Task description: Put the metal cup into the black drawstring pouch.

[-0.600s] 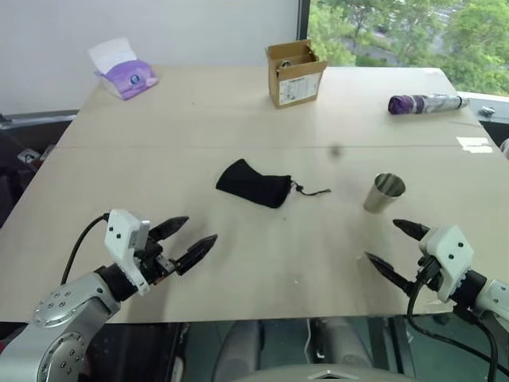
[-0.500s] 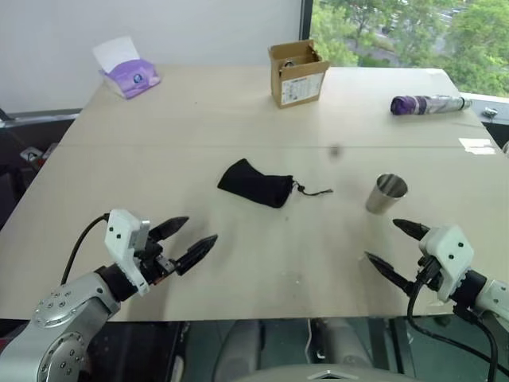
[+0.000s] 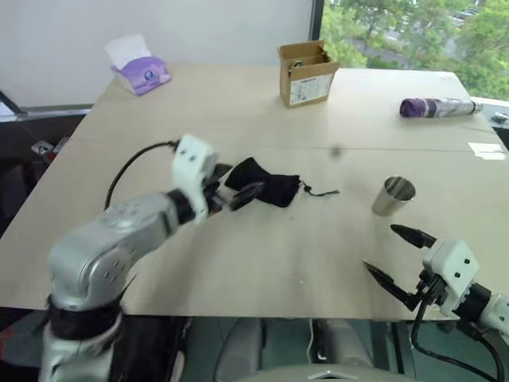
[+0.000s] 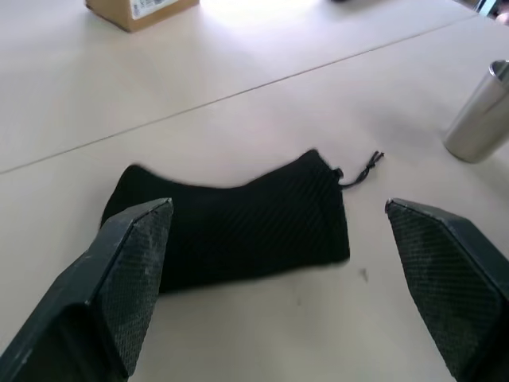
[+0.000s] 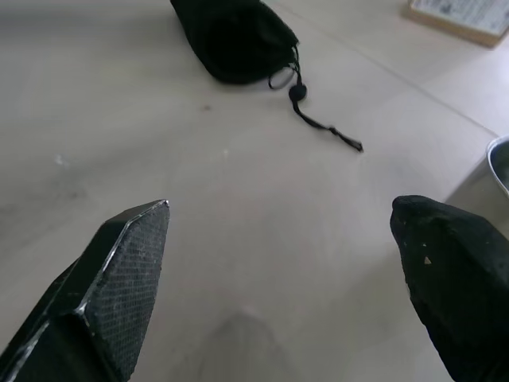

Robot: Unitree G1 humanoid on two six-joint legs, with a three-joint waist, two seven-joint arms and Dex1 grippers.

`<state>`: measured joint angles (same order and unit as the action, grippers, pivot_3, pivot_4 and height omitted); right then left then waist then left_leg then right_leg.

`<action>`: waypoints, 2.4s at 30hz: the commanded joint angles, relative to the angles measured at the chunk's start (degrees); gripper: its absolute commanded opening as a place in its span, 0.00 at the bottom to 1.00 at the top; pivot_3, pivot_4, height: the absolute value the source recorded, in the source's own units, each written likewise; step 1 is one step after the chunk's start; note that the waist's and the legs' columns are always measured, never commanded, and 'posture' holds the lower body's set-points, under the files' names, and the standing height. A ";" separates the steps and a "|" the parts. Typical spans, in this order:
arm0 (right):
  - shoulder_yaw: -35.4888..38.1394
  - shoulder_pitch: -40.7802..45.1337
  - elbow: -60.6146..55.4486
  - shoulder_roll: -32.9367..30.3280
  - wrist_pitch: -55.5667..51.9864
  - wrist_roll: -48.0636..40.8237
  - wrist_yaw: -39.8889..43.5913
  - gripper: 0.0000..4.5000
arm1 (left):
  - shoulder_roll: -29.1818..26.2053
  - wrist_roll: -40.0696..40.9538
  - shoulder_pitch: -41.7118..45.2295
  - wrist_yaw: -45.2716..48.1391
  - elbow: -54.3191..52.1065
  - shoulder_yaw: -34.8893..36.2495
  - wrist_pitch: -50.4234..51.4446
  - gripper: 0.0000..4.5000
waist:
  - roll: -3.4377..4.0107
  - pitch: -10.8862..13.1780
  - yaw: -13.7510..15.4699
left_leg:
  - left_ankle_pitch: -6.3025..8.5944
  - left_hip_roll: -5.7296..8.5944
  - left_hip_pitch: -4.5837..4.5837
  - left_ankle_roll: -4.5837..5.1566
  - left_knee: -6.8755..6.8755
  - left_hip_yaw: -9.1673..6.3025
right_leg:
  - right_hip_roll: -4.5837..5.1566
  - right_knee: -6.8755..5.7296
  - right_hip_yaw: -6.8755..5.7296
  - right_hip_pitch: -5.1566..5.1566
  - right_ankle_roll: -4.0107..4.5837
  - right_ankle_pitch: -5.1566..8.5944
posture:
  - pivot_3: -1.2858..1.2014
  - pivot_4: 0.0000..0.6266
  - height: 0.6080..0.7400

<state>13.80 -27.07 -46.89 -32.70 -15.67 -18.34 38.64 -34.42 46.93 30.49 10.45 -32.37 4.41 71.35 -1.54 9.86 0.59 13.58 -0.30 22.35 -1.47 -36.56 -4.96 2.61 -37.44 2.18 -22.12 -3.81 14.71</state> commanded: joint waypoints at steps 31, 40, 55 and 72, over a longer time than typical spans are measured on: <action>-10.94 28.53 -4.80 -9.57 -38.29 8.64 -17.84 1.00 | -5.58 -28.97 16.35 30.42 30.55 -23.23 -24.83 0.01 | 0.03 0.04 -1.28 | -0.01 0.05 0.51 0.00 0.00 0.01 | 0.01 -0.16 0.05 -0.52 0.22 -0.12 | 0.52 0.24 1.00; -18.63 39.05 7.26 -13.95 -39.63 10.45 -13.99 0.74 | -3.50 -30.58 14.42 28.76 26.24 -20.22 -21.91 0.00 | 0.03 0.04 -1.60 | -0.01 0.04 0.52 0.01 0.01 0.04 | 0.02 -0.23 0.08 -0.58 0.21 -0.12 | 0.52 0.24 1.00; -7.15 38.80 -1.64 4.18 -42.63 -3.41 -12.81 0.01 | -0.56 -31.00 15.14 28.31 26.52 -18.64 -18.60 0.00 | 0.02 0.04 -1.55 | -0.01 0.02 0.52 0.01 -0.03 -0.02 | -0.01 -0.35 0.03 -0.59 0.21 -0.12 | 0.52 0.24 1.00; -20.73 43.14 15.88 27.01 -19.53 -3.69 -15.93 0.01 | 7.00 -26.79 22.84 27.31 27.06 -15.51 -6.79 0.00 | 0.06 0.06 -2.12 | -0.02 0.03 0.48 -0.01 -0.14 -0.05 | -0.02 -0.48 0.02 -0.60 0.21 -0.13 | 0.52 0.24 1.00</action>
<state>-5.56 15.52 -31.73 -6.08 -38.67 -23.03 22.13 -27.71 18.68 51.52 37.49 -1.95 -13.20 63.80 -1.48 9.91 -1.53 13.56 -0.27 22.83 -1.48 -36.70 -5.00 2.59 -37.92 2.21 -22.72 -3.59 14.57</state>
